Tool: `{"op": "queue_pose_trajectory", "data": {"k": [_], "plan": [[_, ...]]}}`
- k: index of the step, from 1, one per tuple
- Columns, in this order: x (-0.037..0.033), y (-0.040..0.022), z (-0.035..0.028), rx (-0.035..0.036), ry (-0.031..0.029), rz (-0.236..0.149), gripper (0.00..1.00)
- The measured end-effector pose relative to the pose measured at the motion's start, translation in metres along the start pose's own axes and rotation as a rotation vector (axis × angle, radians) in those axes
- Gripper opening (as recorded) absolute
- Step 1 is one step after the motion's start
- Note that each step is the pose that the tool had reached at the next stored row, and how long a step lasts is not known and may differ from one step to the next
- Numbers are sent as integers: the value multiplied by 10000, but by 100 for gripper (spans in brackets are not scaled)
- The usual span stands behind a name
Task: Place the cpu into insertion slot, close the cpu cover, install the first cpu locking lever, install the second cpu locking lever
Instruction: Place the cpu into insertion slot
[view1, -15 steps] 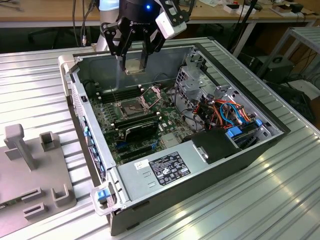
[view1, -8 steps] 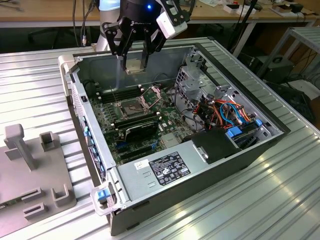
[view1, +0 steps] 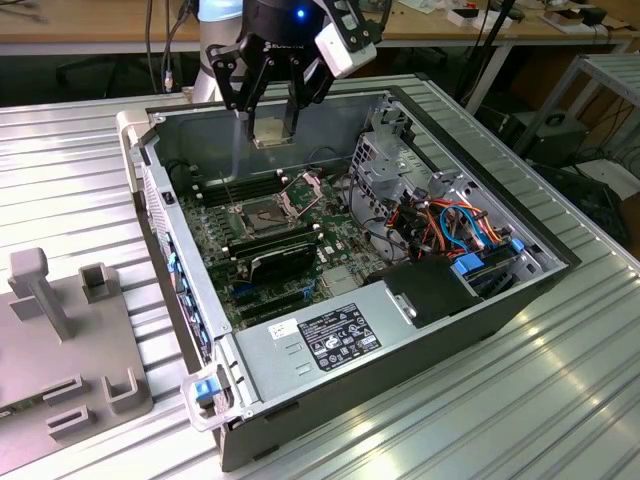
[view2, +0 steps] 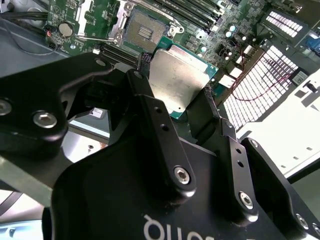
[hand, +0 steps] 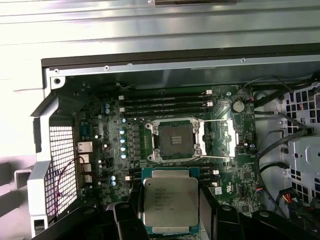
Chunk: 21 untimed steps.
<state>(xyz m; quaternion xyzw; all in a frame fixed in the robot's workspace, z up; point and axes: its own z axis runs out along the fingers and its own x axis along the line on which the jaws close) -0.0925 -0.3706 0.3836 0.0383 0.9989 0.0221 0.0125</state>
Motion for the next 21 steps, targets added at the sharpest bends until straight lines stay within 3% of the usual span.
{"op": "queue_pose_trajectory", "data": {"k": [18, 21], "plan": [[-44, 26, 9, 0, 0, 11, 55], [-44, 33, 16, 6, -14, 307, 55]]}}
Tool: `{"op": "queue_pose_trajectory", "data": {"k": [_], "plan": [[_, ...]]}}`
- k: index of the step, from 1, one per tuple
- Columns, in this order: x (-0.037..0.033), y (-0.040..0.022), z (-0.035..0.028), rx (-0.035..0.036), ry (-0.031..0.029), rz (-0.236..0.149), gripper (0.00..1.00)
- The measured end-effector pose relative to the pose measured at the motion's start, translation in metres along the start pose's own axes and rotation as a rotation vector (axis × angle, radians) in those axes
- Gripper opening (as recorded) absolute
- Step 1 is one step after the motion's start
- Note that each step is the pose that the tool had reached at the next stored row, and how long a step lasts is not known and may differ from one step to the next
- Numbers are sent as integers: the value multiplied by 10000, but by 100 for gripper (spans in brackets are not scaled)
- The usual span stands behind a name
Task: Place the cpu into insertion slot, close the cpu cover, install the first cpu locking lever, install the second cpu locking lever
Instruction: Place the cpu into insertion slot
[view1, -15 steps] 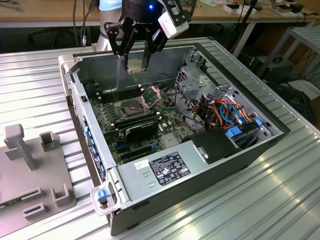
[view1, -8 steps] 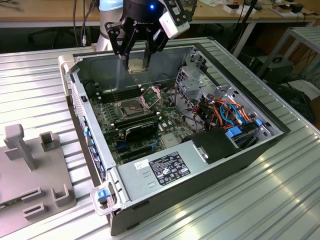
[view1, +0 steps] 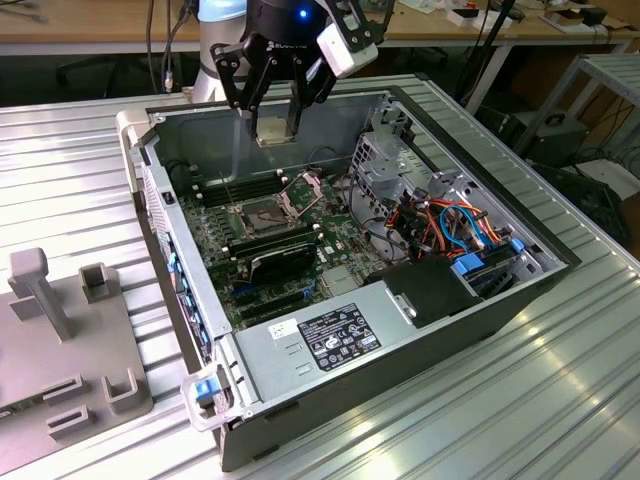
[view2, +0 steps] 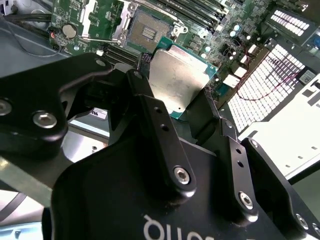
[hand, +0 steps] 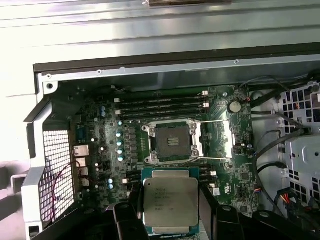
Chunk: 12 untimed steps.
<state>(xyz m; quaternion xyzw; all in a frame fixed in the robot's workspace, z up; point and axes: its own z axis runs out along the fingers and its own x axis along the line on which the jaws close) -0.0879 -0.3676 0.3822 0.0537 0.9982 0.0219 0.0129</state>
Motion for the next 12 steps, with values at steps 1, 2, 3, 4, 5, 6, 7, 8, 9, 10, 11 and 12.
{"op": "queue_pose_trajectory", "data": {"k": [1, 2, 3, 4, 5, 6, 7, 8, 9, 10, 11, 12], "plan": [[-1, 1, 3, 7, -11, 255, 55], [-1, 2, 6, 11, -20, 451, 55], [-2, 3, 8, 15, -26, 594, 55], [-2, 4, 10, 17, -31, 699, 55], [-2, 4, 11, 20, -35, 798, 55], [-2, 5, 12, 22, -39, 894, 55], [-2, 6, 14, 26, -47, 1048, 55], [-2, 7, 15, 27, -51, 1136, 55], [-2, 8, 16, 30, -55, 1227, 55], [-2, 10, 18, 34, -62, 1399, 55], [-2, 10, 19, 35, -66, 1477, 55], [-2, 10, 19, 38, -69, 1550, 55]]}}
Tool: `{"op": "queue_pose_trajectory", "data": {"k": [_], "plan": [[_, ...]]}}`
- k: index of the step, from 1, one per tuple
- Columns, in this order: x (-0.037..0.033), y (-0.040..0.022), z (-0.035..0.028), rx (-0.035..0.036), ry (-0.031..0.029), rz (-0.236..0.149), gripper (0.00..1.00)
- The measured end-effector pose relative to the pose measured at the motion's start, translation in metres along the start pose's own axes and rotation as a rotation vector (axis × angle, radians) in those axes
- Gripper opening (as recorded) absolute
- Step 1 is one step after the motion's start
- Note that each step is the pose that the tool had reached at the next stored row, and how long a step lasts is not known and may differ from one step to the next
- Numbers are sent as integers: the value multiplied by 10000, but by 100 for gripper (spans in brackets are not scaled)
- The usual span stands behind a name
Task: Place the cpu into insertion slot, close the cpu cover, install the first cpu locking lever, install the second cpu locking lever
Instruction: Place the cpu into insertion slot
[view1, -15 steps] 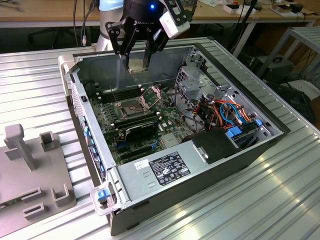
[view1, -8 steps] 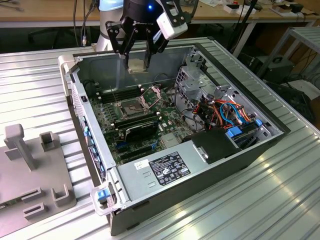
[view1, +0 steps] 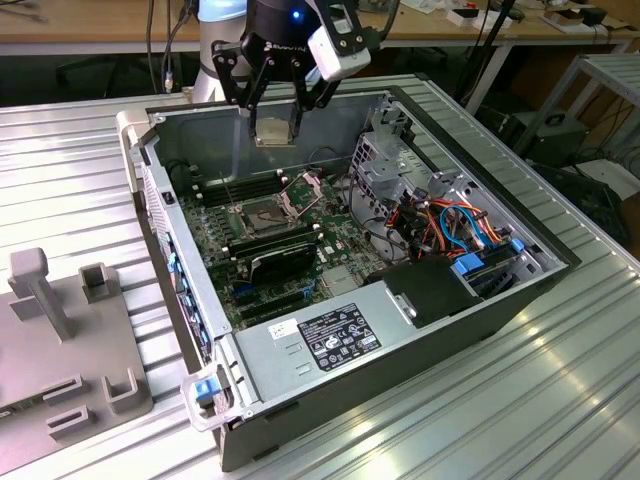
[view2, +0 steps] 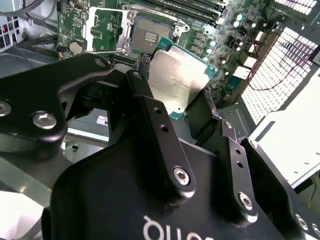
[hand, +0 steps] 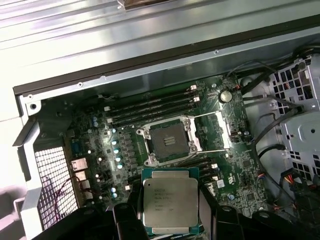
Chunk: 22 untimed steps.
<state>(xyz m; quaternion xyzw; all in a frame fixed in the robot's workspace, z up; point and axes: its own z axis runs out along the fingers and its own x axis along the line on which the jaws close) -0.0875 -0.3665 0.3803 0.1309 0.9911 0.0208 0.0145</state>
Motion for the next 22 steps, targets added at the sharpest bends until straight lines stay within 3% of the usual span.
{"op": "queue_pose_trajectory", "data": {"k": [6, 13, 22], "plan": [[1, 2, 4, 13, -24, 526, 55], [1, 2, 5, 13, -25, 550, 55], [0, 4, 6, 37, -67, 1456, 55]]}}
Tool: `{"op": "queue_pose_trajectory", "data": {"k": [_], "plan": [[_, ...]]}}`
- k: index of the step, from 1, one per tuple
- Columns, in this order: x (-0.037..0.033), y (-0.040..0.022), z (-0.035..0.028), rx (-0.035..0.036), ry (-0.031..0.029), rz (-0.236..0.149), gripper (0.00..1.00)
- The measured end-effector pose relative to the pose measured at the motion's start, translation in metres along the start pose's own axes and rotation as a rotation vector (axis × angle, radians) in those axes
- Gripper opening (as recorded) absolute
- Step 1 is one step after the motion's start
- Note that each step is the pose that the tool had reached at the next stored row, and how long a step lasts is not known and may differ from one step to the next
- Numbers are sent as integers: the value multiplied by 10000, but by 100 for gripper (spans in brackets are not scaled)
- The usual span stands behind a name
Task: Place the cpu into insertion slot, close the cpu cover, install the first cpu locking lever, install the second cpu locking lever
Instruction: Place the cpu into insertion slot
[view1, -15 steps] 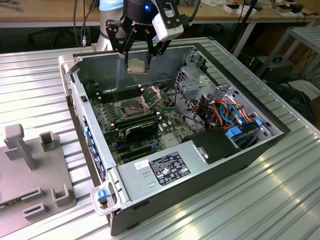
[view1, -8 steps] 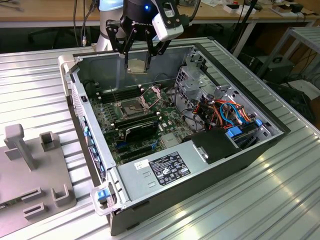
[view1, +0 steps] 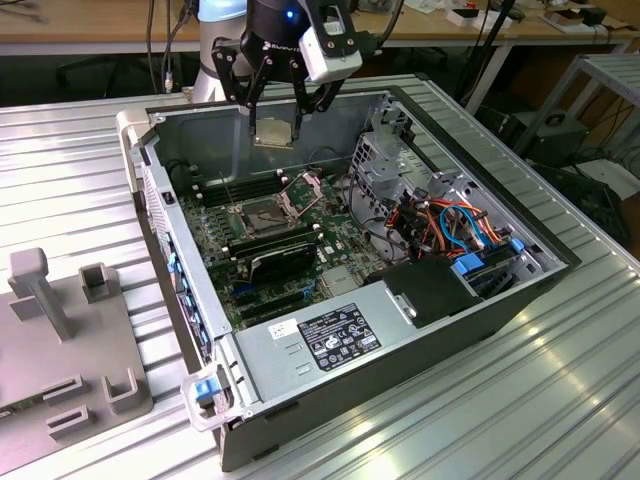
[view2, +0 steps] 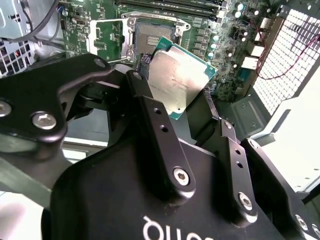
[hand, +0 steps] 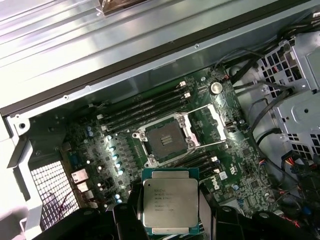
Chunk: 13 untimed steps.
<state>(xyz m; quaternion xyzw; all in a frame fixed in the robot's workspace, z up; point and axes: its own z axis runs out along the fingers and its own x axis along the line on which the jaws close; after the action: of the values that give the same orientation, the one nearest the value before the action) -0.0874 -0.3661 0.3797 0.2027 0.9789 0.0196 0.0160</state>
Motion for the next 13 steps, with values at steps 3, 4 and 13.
{"op": "queue_pose_trajectory", "data": {"k": [3, 4, 13], "plan": [[0, 1, 0, 7, -14, 315, 55], [0, 0, 0, 9, -17, 386, 55], [0, 1, 0, 11, -21, 473, 55]]}}
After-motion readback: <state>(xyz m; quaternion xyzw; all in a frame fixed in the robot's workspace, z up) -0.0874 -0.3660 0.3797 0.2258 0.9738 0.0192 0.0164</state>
